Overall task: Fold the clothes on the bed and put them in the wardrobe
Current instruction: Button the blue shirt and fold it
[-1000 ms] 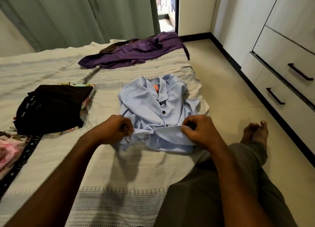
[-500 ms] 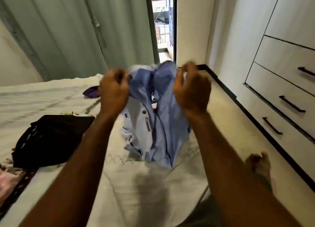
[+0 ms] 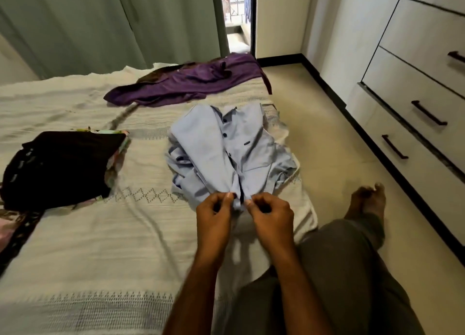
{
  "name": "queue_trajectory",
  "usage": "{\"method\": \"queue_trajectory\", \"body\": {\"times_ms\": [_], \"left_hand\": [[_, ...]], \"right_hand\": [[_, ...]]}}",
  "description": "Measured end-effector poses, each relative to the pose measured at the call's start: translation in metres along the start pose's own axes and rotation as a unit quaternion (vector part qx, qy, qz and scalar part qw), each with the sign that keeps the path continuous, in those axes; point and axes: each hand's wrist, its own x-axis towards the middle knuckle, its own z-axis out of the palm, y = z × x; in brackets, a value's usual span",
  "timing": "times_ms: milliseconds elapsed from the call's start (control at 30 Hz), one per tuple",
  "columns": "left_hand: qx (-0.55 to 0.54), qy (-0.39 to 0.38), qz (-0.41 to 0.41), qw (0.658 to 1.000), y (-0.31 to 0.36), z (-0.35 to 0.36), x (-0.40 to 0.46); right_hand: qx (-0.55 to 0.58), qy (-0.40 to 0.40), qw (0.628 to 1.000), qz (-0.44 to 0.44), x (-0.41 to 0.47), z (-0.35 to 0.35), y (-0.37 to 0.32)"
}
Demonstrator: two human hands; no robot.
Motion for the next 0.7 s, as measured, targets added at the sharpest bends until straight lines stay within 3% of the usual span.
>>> {"method": "queue_trajectory", "body": {"times_ms": [167, 333, 533, 700], "left_hand": [[0.064, 0.067, 0.045, 0.995, 0.012, -0.002, 0.002], [0.248, 0.106, 0.169, 0.948, 0.004, -0.013, 0.005], [0.173, 0.066, 0.129, 0.974, 0.0, 0.003, -0.007], [0.15, 0.064, 0.11, 0.98, -0.001, 0.004, -0.007]], "right_hand": [[0.149, -0.058, 0.986, 0.036, -0.003, -0.01, -0.008], [0.148, -0.033, 0.988, 0.014, -0.004, -0.009, -0.009], [0.024, -0.013, 0.996, -0.085, -0.01, -0.001, -0.01], [0.018, -0.021, 0.994, -0.11, -0.01, -0.002, -0.01]]}}
